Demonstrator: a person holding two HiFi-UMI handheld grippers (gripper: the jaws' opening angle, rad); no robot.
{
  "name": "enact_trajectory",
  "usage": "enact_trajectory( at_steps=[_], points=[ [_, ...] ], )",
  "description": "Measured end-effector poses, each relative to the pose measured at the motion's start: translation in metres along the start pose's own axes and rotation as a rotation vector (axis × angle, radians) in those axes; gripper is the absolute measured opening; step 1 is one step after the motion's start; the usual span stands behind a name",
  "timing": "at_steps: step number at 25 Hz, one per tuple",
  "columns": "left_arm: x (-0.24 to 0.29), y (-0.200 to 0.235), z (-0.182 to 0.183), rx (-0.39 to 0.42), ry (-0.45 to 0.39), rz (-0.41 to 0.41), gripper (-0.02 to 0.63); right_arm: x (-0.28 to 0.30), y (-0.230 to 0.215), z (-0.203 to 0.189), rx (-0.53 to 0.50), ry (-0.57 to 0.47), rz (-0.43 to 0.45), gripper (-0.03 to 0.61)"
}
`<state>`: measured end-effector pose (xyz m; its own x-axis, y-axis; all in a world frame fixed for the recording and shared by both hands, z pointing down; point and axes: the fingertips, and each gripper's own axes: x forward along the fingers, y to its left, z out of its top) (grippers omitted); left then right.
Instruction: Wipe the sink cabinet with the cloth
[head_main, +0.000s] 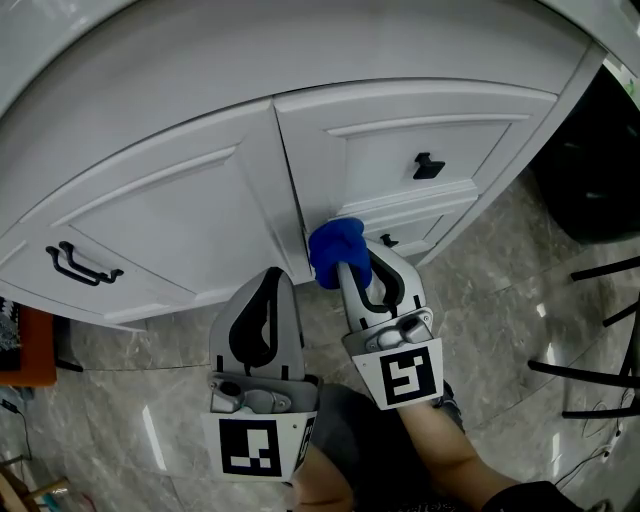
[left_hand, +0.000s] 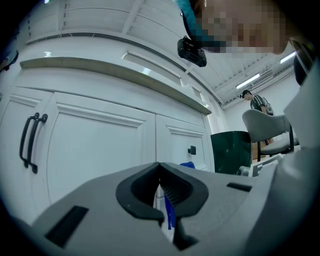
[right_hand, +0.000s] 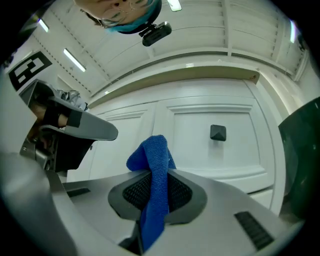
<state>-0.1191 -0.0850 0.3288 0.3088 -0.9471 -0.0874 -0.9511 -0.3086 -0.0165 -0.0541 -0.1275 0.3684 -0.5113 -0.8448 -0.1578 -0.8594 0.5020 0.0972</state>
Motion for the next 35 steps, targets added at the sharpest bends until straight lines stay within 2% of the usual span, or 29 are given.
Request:
enact_trajectory(
  at_steps=[5, 8, 12, 19, 23, 25, 31, 35],
  points=[
    [-0.002, 0.006, -0.011, -0.012, 0.065, 0.033, 0.005, 0.008, 0.013, -0.009, 0.016, 0.012, 0.034, 0.057],
    [-0.002, 0.010, -0.015, -0.004, 0.087, 0.051, 0.005, 0.013, 0.018, -0.012, -0.027, 0.004, 0.041, 0.058],
    [0.000, 0.011, -0.016, -0.018, 0.081, 0.054, 0.005, 0.022, 0.016, -0.033, -0.077, 0.066, 0.062, 0.058],
    [0.003, 0.010, -0.018, -0.021, 0.084, 0.052, 0.005, 0.025, 0.013, -0.033, -0.065, 0.043, 0.066, 0.058],
    [0.005, 0.006, -0.016, 0.017, 0.072, 0.022, 0.005, 0.023, 0.013, -0.040, -0.164, 0.109, 0.080, 0.058],
    [0.005, 0.003, -0.015, 0.035, 0.068, 0.008, 0.005, 0.023, 0.011, -0.041, -0.180, 0.116, 0.074, 0.058],
    [0.003, 0.002, -0.013, 0.037, 0.065, 0.009, 0.005, 0.021, -0.002, -0.038, -0.129, 0.102, 0.027, 0.058],
    [0.002, -0.001, -0.011, 0.039, 0.063, 0.002, 0.005, 0.018, -0.009, -0.040, -0.170, 0.135, 0.005, 0.058]
  ],
)
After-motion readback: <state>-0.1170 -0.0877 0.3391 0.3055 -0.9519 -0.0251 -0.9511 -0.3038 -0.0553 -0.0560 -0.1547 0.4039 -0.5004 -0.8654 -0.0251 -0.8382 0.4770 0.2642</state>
